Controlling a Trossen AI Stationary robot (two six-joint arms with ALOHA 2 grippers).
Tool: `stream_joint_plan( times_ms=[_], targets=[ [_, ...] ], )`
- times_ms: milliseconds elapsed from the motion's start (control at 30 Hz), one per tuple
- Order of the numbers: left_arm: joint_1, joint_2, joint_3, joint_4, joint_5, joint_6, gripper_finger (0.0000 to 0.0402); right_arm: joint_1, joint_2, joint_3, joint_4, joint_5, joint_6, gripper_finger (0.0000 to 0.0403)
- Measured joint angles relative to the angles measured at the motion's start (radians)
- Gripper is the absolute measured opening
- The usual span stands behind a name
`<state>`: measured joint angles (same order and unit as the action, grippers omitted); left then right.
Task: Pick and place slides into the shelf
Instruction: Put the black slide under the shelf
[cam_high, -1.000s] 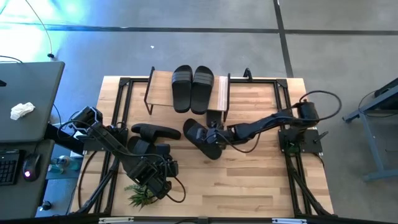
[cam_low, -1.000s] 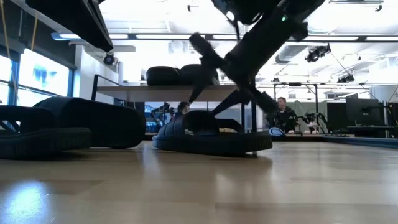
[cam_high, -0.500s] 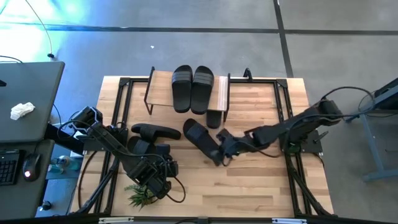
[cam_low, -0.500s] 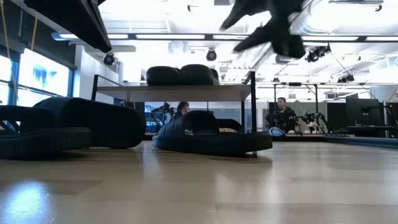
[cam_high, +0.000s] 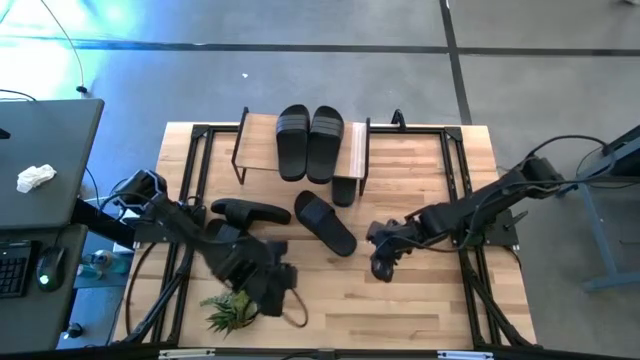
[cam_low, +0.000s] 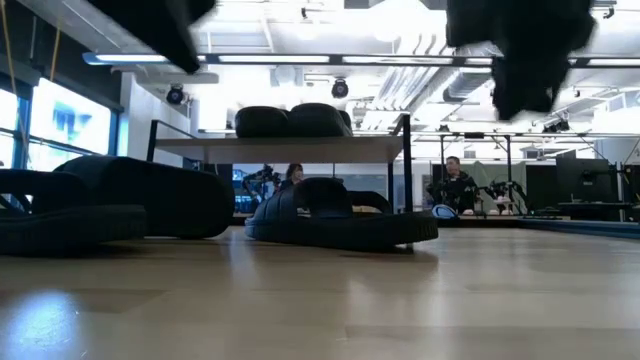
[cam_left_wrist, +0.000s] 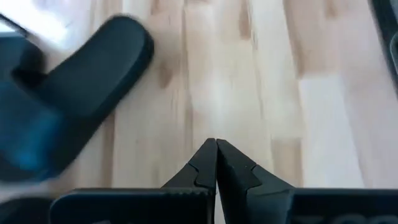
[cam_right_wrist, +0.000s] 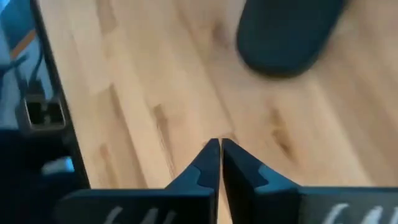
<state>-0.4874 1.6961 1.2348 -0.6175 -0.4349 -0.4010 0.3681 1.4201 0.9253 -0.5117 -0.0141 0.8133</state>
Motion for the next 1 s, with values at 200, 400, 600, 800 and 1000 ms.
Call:
stream_joint_plan(
  times_ms=[200, 400, 600, 800, 1000],
  targets=[
    [0.117, 0.014, -0.019, 0.094, -0.025, 0.004, 0.0000, -0.049, 0.021, -0.207, 0.220, 0.103, -0.051, 0.0000],
    [0.224, 0.071, -0.019, 0.158, 0.101, 0.032, 0.0000, -0.114, 0.021, -0.331, 0.423, 0.096, -0.135, 0.0000],
    [0.263, 0.130, -0.014, 0.267, 0.128, 0.037, 0.0000, -0.160, 0.055, -0.324, 0.481, 0.102, -0.250, 0.0000],
    [0.300, 0.181, -0.015, 0.276, 0.181, 0.026, 0.0000, -0.201, 0.156, -0.318, 0.559, 0.044, -0.303, 0.0000],
    [0.312, 0.221, -0.007, 0.244, 0.232, -0.022, 0.0000, -0.206, 0.225, -0.317, 0.703, -0.023, -0.325, 0.0000]
  ],
)
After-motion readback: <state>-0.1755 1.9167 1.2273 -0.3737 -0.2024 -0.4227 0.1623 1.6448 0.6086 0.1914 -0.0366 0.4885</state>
